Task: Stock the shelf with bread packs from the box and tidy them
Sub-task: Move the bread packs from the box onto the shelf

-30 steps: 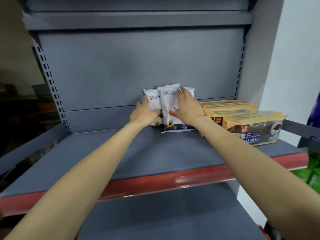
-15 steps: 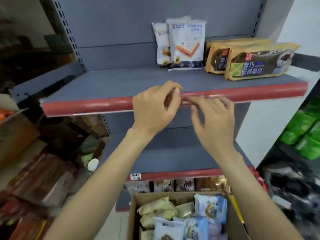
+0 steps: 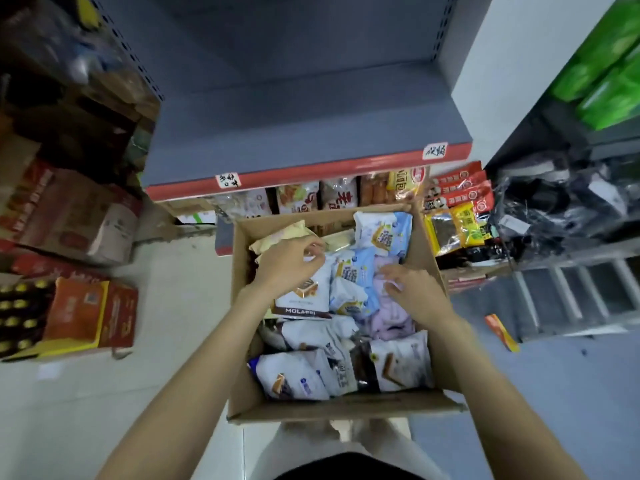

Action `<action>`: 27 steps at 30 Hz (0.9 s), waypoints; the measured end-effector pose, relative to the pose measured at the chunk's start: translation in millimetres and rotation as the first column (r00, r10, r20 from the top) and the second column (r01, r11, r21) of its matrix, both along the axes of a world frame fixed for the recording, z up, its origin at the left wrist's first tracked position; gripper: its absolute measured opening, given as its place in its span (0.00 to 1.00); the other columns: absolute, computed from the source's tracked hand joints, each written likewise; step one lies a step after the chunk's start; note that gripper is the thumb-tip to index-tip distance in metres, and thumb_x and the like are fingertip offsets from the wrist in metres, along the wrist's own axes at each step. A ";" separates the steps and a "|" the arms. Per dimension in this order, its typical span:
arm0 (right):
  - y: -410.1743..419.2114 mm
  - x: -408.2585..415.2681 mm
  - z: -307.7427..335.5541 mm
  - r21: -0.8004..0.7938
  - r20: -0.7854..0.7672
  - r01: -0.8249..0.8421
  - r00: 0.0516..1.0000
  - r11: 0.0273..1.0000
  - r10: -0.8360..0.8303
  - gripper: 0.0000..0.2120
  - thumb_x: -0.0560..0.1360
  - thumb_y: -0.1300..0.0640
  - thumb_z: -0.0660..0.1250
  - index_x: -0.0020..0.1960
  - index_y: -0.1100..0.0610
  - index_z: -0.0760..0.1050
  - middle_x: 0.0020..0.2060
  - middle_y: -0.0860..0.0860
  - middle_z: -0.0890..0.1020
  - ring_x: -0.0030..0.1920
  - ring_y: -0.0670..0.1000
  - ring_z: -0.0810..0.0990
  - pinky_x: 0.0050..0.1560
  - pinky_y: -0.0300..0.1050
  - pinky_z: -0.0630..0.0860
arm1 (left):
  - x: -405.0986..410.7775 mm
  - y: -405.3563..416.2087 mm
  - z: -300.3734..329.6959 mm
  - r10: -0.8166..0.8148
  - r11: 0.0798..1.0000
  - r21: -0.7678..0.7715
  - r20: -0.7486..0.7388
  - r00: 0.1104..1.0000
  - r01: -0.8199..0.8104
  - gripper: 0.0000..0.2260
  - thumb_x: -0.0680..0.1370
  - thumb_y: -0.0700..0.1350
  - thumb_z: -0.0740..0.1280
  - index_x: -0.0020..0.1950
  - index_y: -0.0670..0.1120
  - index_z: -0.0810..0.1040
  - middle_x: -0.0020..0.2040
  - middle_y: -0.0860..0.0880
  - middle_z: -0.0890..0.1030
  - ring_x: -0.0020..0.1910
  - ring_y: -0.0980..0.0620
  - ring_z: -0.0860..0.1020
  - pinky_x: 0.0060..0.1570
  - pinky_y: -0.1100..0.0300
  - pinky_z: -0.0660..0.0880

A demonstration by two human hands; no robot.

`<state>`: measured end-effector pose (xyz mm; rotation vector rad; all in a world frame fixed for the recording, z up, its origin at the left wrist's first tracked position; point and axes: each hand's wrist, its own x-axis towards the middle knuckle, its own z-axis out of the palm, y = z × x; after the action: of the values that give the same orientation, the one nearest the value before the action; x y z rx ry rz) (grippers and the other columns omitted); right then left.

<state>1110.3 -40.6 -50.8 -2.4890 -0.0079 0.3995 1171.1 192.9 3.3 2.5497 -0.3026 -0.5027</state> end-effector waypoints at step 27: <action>-27.7 -52.8 -182.5 -0.527 -0.574 -0.564 0.788 0.635 0.224 0.20 0.76 0.51 0.63 0.67 0.53 0.69 0.65 0.52 0.71 0.67 0.55 0.64 0.67 0.52 0.61 | -111.4 41.2 -212.2 0.105 0.975 0.214 -0.179 0.978 -0.065 0.24 0.76 0.45 0.68 0.71 0.45 0.67 0.67 0.43 0.70 0.66 0.42 0.68 0.62 0.49 0.70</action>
<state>1057.6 -68.4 -233.3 -3.0239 -0.2986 1.4268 1059.7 234.1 -209.0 2.6741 -0.0737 -0.7738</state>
